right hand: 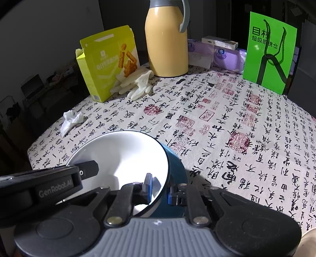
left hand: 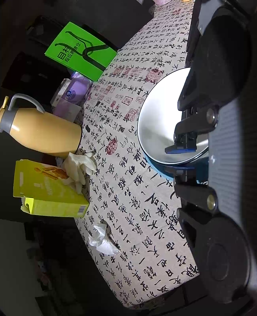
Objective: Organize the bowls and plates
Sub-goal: 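Lower both held white bowls into the blue bowl with both grippers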
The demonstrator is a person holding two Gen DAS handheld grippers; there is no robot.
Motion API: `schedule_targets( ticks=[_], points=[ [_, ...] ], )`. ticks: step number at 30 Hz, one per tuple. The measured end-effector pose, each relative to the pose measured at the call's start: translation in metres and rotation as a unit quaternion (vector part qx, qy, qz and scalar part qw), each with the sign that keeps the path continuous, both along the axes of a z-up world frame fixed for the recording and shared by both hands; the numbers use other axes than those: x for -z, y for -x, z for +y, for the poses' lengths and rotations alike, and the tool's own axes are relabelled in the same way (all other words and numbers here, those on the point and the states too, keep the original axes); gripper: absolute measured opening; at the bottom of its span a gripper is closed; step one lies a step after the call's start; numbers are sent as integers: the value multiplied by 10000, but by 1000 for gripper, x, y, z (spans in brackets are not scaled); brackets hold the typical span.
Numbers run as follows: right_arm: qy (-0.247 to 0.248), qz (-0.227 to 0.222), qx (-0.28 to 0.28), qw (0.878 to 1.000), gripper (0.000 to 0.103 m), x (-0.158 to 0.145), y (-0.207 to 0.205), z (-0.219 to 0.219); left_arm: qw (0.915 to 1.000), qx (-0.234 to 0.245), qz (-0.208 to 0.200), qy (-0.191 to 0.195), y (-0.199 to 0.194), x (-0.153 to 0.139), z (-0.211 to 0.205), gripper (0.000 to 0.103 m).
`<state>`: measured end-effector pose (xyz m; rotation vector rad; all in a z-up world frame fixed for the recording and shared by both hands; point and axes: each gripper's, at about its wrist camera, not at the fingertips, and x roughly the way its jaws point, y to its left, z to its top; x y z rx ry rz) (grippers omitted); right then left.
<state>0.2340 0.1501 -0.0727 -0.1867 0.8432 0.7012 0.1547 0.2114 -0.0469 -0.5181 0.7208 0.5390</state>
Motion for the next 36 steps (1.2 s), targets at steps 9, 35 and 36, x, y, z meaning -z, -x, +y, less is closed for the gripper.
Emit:
schedule_targets(
  ticks=[9, 35, 36],
  points=[
    [60, 67, 15, 10000, 14, 9, -4, 3, 9999, 121, 70, -78, -4, 9, 1, 11],
    [-265, 501, 127, 9983, 14, 6, -14, -7, 9988, 373, 160, -276, -5, 10, 3, 8],
    [-278, 567, 138, 9979, 14, 6, -15, -8, 9987, 388, 176, -273, -6, 10, 3, 8]
  ],
)
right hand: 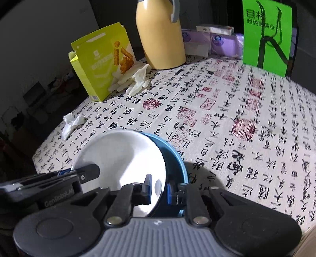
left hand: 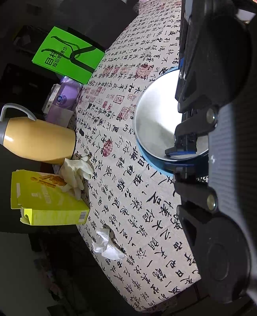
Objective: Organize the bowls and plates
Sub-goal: 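Lower both held white bowls into the blue bowl with both grippers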
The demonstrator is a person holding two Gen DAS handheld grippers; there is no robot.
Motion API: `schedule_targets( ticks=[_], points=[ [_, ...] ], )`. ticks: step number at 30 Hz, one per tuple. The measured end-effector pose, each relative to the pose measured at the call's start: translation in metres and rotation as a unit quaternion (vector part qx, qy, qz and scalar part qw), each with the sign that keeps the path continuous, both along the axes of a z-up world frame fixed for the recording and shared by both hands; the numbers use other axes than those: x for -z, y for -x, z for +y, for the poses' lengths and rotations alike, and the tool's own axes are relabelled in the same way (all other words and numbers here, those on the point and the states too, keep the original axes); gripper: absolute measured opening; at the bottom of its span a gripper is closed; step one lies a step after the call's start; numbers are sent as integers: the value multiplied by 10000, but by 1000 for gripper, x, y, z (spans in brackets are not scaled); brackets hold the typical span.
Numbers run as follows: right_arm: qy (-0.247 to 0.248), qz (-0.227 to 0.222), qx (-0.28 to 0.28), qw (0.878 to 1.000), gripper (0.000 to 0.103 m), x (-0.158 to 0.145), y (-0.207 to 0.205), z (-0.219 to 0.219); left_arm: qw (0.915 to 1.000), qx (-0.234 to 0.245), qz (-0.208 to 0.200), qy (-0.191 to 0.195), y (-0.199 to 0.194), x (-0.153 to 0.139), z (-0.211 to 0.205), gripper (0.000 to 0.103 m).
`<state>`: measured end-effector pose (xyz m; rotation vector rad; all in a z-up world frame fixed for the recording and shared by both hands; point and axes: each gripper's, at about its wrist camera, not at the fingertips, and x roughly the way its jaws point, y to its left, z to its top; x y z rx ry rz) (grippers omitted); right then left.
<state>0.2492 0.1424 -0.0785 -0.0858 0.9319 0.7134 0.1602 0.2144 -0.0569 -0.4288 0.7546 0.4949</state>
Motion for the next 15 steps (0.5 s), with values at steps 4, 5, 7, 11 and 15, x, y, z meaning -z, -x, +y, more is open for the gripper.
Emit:
schedule_targets(
  ticks=[4, 5, 7, 11, 15],
  points=[
    [81, -83, 6, 9999, 13, 0, 3, 2, 10000, 20, 51, -61, -1, 0, -1, 8],
    [90, -88, 13, 9999, 13, 0, 3, 3, 10000, 20, 55, -53, -1, 0, -1, 8],
    [52, -22, 28, 10000, 13, 0, 1, 2, 10000, 31, 74, -44, -1, 0, -1, 8],
    [-50, 126, 43, 9999, 13, 0, -3, -2, 9999, 30, 85, -55, -2, 0, -1, 8],
    [-96, 196, 51, 9997, 13, 0, -4, -3, 10000, 47, 55, -8, -1, 0, 1, 8]
  ],
)
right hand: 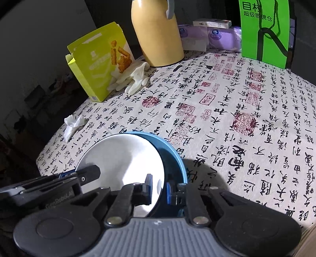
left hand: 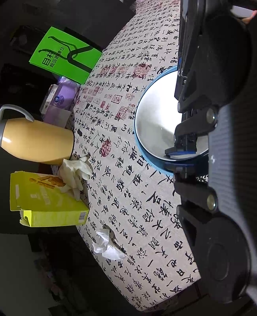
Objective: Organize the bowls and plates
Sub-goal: 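Lower both held white bowls into the blue bowl with both grippers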
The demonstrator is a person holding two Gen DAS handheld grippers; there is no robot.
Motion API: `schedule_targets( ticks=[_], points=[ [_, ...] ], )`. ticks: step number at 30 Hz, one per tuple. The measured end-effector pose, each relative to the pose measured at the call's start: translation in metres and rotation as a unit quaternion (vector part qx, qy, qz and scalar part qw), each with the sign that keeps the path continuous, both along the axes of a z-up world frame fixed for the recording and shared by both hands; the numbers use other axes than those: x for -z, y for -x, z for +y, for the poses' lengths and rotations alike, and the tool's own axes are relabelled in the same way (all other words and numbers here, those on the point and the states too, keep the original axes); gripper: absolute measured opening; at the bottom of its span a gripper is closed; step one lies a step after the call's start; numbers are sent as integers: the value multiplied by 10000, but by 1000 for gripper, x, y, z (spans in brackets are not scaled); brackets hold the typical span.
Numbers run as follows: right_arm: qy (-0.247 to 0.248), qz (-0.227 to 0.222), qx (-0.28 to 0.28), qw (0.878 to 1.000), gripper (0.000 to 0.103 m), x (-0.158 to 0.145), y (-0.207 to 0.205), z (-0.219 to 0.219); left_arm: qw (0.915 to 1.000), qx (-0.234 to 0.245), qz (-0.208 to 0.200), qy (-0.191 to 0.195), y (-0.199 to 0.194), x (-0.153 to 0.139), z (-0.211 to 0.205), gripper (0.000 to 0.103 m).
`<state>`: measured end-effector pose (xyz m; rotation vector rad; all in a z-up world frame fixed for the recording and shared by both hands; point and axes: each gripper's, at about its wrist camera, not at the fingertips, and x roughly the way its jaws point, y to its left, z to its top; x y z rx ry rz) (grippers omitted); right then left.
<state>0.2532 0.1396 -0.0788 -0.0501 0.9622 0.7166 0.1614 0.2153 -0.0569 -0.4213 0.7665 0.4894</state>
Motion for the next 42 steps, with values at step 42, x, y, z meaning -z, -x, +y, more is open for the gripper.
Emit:
schedule_targets(
  ticks=[42],
  points=[
    [245, 103, 154, 9995, 9, 0, 0, 2, 9986, 82, -143, 495, 10, -3, 9, 8]
  ],
)
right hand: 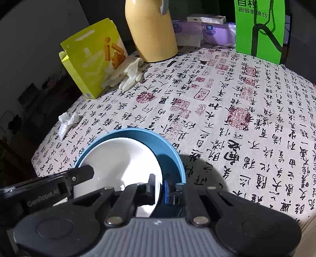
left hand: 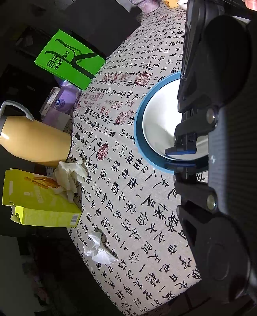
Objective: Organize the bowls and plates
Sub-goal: 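Lower both held white bowls into the blue bowl with both grippers, then open both grippers to release the white bowls inside the blue bowl, then move both open grippers toward the white bowl beside the yellow mug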
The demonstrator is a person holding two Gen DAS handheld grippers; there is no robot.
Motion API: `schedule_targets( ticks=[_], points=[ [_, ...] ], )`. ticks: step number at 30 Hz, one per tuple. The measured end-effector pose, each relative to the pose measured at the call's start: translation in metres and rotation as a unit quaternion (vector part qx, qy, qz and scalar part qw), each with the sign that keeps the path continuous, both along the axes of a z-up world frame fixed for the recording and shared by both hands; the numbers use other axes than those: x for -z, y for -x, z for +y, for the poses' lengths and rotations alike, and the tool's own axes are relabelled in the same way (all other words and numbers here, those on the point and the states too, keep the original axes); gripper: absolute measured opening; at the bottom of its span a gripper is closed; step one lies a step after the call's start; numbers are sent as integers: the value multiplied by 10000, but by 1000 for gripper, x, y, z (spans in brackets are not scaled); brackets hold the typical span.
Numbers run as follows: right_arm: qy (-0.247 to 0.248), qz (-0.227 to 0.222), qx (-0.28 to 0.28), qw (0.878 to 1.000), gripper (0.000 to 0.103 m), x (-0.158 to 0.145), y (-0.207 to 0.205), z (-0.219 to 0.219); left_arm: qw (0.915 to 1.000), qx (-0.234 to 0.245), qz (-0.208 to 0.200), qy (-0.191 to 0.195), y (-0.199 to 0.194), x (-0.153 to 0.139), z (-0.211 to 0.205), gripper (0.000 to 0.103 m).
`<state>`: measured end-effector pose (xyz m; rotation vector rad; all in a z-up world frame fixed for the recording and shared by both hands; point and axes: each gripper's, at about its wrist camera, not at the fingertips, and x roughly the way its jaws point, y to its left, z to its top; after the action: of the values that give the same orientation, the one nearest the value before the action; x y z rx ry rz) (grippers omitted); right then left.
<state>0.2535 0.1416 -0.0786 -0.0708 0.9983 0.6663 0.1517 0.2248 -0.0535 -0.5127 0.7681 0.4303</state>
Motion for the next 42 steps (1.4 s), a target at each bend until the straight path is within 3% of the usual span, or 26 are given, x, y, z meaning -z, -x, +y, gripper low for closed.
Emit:
schedule_targets(
  ticks=[7, 9, 11, 15, 18, 20, 24, 26, 30, 33, 35, 39, 42],
  points=[
    [50, 44, -49, 10000, 14, -5, 1, 0, 10000, -3, -23, 18, 1, 0, -1, 8],
    [-10, 10, -48, 10000, 20, -8, 2, -1, 10000, -2, -17, 26, 1, 0, -1, 9],
    [-59, -171, -14, 9998, 34, -17, 4, -4, 10000, -20, -9, 4, 1, 0, -2, 9],
    [-160, -392, -37, 9991, 36, -30, 9, -11, 9999, -33, -60, 74, 1, 0, 1, 9],
    [-170, -568, 13, 9982, 43, -35, 12, -17, 9999, -25, -101, 114, 2, 0, 2, 10],
    [-218, -618, 34, 9978, 56, -37, 14, -22, 9998, -12, -130, 147, 4, -1, 2, 12],
    [-377, -789, 186, 9960, 75, -39, 18, -39, 9995, 63, -248, 182, 7, -5, -1, 26],
    [-478, -884, 273, 9946, 89, -40, 20, -48, 9993, 113, -340, 140, 10, -9, -4, 34],
    [-649, -1001, 467, 9918, 94, -41, 25, -65, 9985, 141, -532, -52, 15, -19, -12, 50],
    [-669, -1029, 534, 9910, 103, -40, 29, -73, 9973, 193, -695, -147, 21, -27, -16, 62],
    [-690, -1102, 565, 9899, 103, -38, 33, -79, 9962, 192, -801, -299, 26, -32, -20, 72],
    [-737, -1297, 571, 9872, 103, -37, 45, -89, 9919, 209, -1118, -572, 41, -40, -28, 103],
    [-816, -1405, 599, 9849, 103, -36, 54, -101, 9871, 217, -1428, -696, 55, -44, -34, 103]
  ],
)
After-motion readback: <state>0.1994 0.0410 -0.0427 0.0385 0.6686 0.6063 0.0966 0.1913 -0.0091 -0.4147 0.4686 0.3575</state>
